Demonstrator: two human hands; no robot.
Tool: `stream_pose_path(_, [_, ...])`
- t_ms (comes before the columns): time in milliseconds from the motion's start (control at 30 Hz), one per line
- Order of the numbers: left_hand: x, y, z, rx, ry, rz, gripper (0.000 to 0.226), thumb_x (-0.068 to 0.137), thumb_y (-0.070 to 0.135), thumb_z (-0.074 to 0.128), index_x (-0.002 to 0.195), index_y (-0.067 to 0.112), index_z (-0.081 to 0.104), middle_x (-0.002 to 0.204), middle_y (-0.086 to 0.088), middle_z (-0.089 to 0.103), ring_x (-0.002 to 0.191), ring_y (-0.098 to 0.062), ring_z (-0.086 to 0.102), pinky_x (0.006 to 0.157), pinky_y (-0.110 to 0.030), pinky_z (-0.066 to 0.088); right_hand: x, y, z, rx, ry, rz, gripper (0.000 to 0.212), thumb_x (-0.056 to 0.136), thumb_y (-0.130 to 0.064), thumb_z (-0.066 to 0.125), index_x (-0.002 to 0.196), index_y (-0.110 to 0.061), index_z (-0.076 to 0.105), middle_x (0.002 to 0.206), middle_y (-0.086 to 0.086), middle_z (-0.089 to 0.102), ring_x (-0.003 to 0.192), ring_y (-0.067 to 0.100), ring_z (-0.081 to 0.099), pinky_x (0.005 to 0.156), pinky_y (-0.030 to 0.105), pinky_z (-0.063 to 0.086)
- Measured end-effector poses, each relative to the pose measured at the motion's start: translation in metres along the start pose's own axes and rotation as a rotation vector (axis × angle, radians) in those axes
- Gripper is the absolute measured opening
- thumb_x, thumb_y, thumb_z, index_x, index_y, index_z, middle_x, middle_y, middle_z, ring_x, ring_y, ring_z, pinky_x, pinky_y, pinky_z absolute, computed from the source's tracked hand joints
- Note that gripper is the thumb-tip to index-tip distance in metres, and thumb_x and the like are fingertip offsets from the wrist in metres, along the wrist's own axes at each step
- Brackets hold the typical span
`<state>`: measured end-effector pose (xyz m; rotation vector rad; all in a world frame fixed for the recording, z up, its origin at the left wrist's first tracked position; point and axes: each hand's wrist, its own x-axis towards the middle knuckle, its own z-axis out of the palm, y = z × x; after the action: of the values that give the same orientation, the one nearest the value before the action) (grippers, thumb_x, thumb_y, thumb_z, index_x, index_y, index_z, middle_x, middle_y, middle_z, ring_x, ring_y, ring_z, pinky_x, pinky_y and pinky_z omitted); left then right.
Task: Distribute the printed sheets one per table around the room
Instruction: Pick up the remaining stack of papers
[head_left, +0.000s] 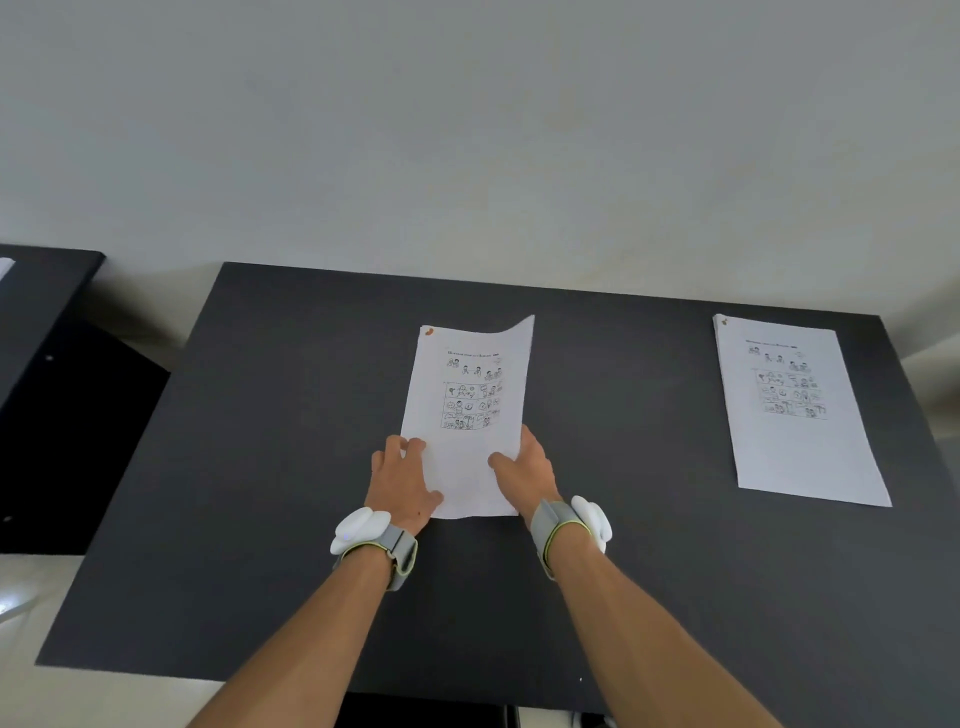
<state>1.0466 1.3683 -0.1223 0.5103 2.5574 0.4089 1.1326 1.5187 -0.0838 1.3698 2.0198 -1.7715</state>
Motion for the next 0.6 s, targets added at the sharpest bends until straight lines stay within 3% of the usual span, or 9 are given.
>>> stream_pose_path(200, [-0.005, 0.016, -0.003, -0.086, 0.003, -0.072, 0.067, 0.081, 0.031, 0.071, 0.138, 0.014, 0.041, 0.136, -0.006, 0.033, 0.127, -0.030, 0.034, 0.099, -0.040, 0.048, -0.001, 0.003, -0.027, -0.055, 0.046, 0.006, 0.052, 0.086, -0.001, 0.040, 0.126, -0.029, 0.057, 0.093, -0.012, 0.061, 0.075, 0.001, 0.057, 0.055, 0.012, 0.041])
stream_pose_path(300, [-0.009, 0.035, -0.002, -0.286, 0.033, -0.132, 0.073, 0.084, 0.034, 0.068, 0.143, 0.007, 0.035, 0.139, -0.011, 0.036, 0.129, -0.031, 0.037, 0.101, -0.041, 0.043, -0.003, 0.009, -0.050, 0.055, 0.046, 0.059, 0.050, 0.086, -0.003, 0.047, 0.128, -0.028, 0.059, 0.105, -0.005, 0.070, 0.094, 0.018, 0.067, 0.083, 0.033, 0.057])
stream_pose_path(367, [-0.008, 0.046, -0.004, -0.419, 0.000, -0.179, 0.069, 0.087, 0.032, 0.064, 0.145, 0.006, 0.034, 0.139, -0.010, 0.044, 0.124, -0.030, 0.048, 0.098, -0.040, 0.047, -0.003, 0.014, -0.066, 0.110, 0.024, 0.066, 0.049, 0.086, -0.004, 0.050, 0.129, -0.027, 0.060, 0.115, 0.000, 0.071, 0.106, 0.026, 0.067, 0.098, 0.045, 0.054])
stream_pose_path(467, [-0.007, 0.066, -0.009, -0.554, -0.071, -0.188, 0.041, 0.091, 0.024, 0.058, 0.129, 0.011, 0.051, 0.122, -0.007, 0.063, 0.101, -0.024, 0.061, 0.082, -0.033, 0.048, -0.008, 0.024, -0.094, 0.126, 0.059, 0.050, 0.048, 0.087, -0.004, 0.052, 0.128, -0.028, 0.060, 0.116, -0.001, 0.071, 0.106, 0.024, 0.066, 0.095, 0.041, 0.054])
stream_pose_path(600, [-0.015, 0.096, -0.013, -0.621, -0.109, -0.158, 0.026, 0.087, 0.015, 0.063, 0.113, 0.015, 0.060, 0.105, -0.004, 0.069, 0.096, -0.024, 0.067, 0.082, -0.036, 0.055, -0.024, 0.037, -0.138, 0.121, 0.127, 0.040, 0.047, 0.089, -0.004, 0.052, 0.128, -0.028, 0.060, 0.112, -0.003, 0.070, 0.103, 0.022, 0.066, 0.090, 0.037, 0.053])
